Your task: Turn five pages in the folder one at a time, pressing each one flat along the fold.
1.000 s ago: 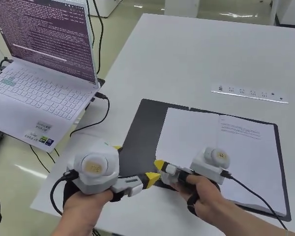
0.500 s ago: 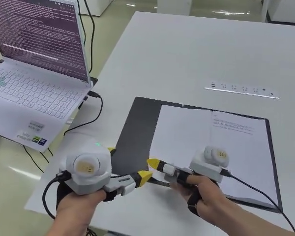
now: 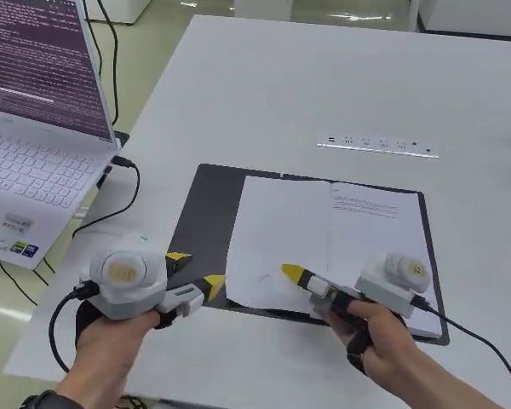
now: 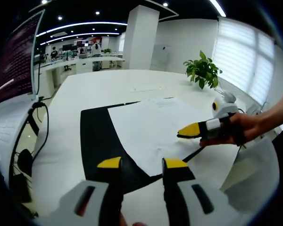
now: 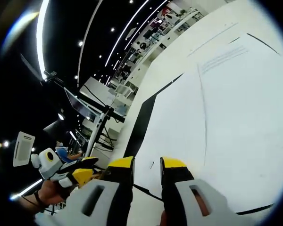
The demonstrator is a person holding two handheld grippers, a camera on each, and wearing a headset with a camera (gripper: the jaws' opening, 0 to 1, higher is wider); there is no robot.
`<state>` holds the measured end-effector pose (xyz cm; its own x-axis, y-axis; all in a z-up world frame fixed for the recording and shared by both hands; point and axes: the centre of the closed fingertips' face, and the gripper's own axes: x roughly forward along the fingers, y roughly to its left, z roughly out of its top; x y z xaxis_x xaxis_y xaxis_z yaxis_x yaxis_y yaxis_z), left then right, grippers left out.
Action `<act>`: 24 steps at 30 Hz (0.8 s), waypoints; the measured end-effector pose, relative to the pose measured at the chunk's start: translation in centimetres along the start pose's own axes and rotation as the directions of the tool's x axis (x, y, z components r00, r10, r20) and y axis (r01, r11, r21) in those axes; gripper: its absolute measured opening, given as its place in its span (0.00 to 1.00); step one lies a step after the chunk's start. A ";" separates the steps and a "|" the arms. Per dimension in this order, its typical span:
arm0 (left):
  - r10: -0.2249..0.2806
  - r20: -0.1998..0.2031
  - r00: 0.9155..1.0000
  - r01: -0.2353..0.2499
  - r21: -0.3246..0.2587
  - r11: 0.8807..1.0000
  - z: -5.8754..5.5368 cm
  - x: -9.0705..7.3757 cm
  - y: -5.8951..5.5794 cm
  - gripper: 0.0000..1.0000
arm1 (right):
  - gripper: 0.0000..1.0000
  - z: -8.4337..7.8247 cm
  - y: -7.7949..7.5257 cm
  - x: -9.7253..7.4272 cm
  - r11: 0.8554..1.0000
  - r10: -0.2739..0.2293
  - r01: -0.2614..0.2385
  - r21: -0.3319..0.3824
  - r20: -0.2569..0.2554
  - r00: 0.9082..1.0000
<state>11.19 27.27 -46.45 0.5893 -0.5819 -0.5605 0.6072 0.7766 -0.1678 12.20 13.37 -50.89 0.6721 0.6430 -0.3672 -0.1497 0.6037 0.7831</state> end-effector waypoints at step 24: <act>-0.064 -0.167 0.984 0.072 0.043 0.996 -4.5 6.8 -1.2 0.00 | 0.17 0.7 -3.4 -3.7 0.998 -0.068 0.068 0.001 0.014 0.998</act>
<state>12.08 23.48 -53.77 0.4522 -0.5818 -0.6761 0.6703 0.7217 -0.1728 10.71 8.56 -51.83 0.6911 0.5933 -0.4126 -0.1025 0.6457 0.7567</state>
